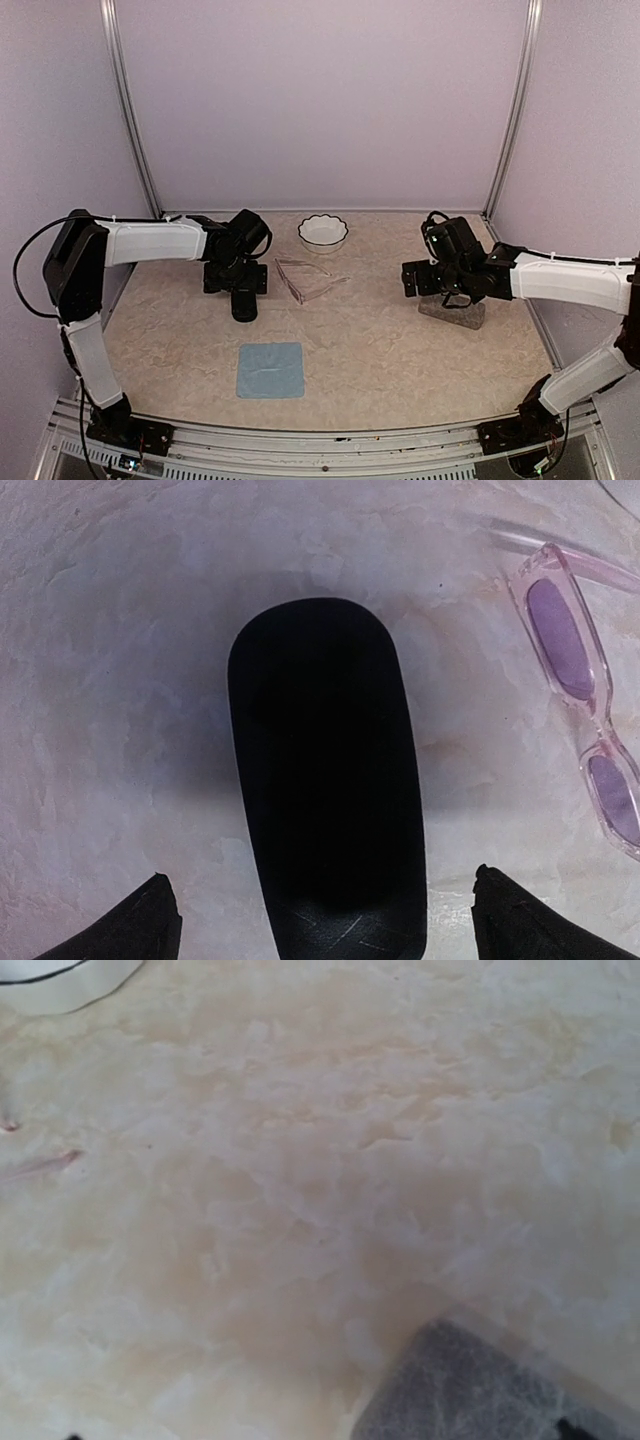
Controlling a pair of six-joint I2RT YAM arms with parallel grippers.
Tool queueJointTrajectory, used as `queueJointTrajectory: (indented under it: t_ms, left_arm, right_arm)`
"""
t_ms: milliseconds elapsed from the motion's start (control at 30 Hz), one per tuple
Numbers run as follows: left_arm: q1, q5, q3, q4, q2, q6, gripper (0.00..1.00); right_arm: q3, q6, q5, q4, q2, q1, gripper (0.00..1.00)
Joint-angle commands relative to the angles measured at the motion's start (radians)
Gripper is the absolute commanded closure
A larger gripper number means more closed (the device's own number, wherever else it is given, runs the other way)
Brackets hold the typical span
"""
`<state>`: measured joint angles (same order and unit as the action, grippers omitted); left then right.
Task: Organize the sunglasses
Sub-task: Pick up the sunglasses case from the center of the board.
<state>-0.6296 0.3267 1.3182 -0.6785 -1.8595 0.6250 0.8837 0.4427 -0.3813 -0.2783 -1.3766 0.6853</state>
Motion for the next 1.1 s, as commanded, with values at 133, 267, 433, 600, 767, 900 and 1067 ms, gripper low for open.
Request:
queueJointTrajectory:
  t_ms: [133,267,433,600,767,900,1067]
  left_arm:
    - [-0.007,0.057,0.053,-0.032,-0.058,0.068,0.01]
    - [-0.005,0.062,0.061,-0.031,-0.090,0.067,0.03]
    - [-0.004,0.057,0.068,-0.024,-0.129,0.064,0.10]
    - [-0.006,0.045,0.077,-0.013,-0.149,0.066,0.16]
    - [-0.005,0.064,0.094,-0.028,-0.153,0.067,0.20]
    - [-0.005,0.079,0.096,-0.037,-0.145,0.073,0.22]
    - [-0.004,0.078,0.095,-0.036,-0.139,0.070,0.24]
  right_arm:
    - [-0.018,0.048,-0.060,-0.003,0.021,0.002,0.00]
    - [-0.023,0.056,-0.067,-0.012,0.023,0.000,0.00]
    - [-0.030,0.058,-0.057,-0.006,0.029,0.001,0.00]
    - [-0.036,0.054,-0.056,-0.004,0.033,-0.001,0.00]
    - [-0.036,0.050,-0.050,0.000,0.027,-0.001,0.00]
    - [-0.034,0.047,-0.045,0.001,0.021,-0.001,0.00]
    - [-0.033,0.047,-0.042,0.006,0.015,-0.001,0.00]
